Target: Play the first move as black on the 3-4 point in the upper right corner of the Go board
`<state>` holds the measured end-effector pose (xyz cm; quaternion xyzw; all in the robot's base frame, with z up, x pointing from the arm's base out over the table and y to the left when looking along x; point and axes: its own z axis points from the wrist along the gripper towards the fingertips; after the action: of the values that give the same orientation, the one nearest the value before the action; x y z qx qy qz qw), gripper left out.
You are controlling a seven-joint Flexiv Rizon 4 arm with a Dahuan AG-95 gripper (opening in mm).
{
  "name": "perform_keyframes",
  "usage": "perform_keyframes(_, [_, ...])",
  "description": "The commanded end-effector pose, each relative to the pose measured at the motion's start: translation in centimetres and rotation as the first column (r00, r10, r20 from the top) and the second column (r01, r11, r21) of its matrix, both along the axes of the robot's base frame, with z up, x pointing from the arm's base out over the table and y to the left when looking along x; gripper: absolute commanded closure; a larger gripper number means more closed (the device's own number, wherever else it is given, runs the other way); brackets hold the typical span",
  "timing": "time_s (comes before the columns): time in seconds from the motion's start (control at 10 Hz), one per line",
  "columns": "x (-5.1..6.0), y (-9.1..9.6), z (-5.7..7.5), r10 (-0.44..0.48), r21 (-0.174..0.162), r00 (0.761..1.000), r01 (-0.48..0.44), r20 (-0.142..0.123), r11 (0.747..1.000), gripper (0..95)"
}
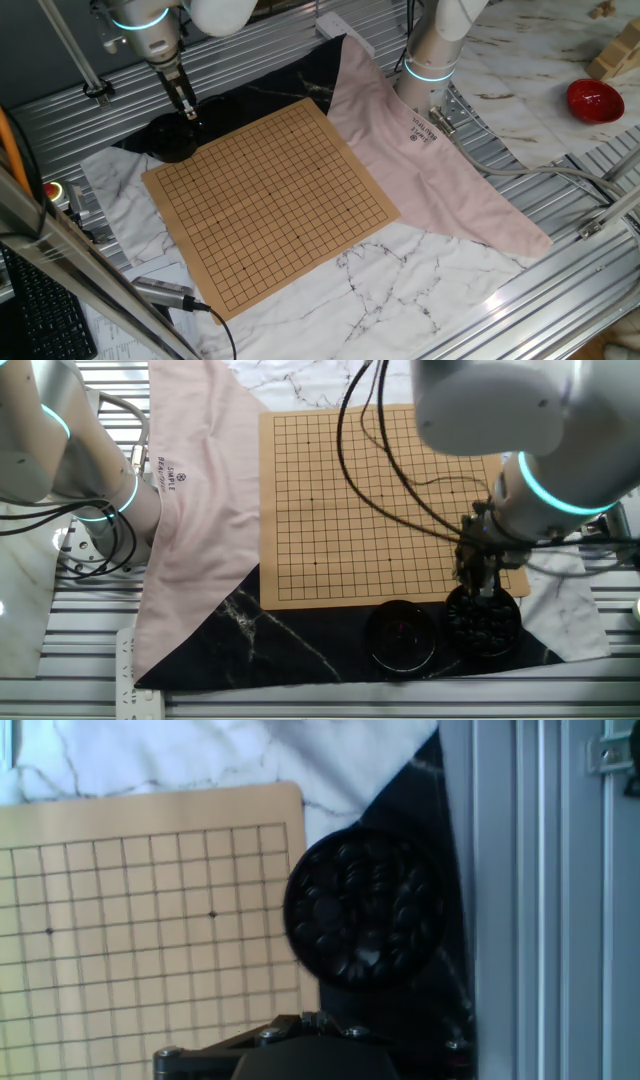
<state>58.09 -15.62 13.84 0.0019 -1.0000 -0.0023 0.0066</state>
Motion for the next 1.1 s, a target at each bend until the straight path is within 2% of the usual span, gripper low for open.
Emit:
perform_keyframes(0.1, [2.0, -1.5, -0.6, 0.019, 0.025, 1.0, -0.019, -0.001, 1.0, 95.0])
perform_keyframes(0.3, [3.4, -1.8, -2.2, 0.013, 0.022, 1.0, -0.013, -0.007, 1.0, 95.0])
perform_keyframes(0.4, [3.5, -1.8, -2.6, 0.011, 0.022, 1.0, -0.011, -0.007, 1.0, 95.0])
perform_keyframes(0.6, [3.6, -1.9, -3.3, 0.032, 0.013, 0.999, -0.032, -0.031, 0.999, 95.0])
perform_keyframes(0.9, [3.7, -2.0, -4.6, 0.047, 0.011, 0.998, -0.047, -0.032, 0.999, 95.0])
perform_keyframes(1.1, [3.7, -2.0, -4.9, 0.047, 0.008, 0.998, -0.047, -0.032, 0.999, 95.0])
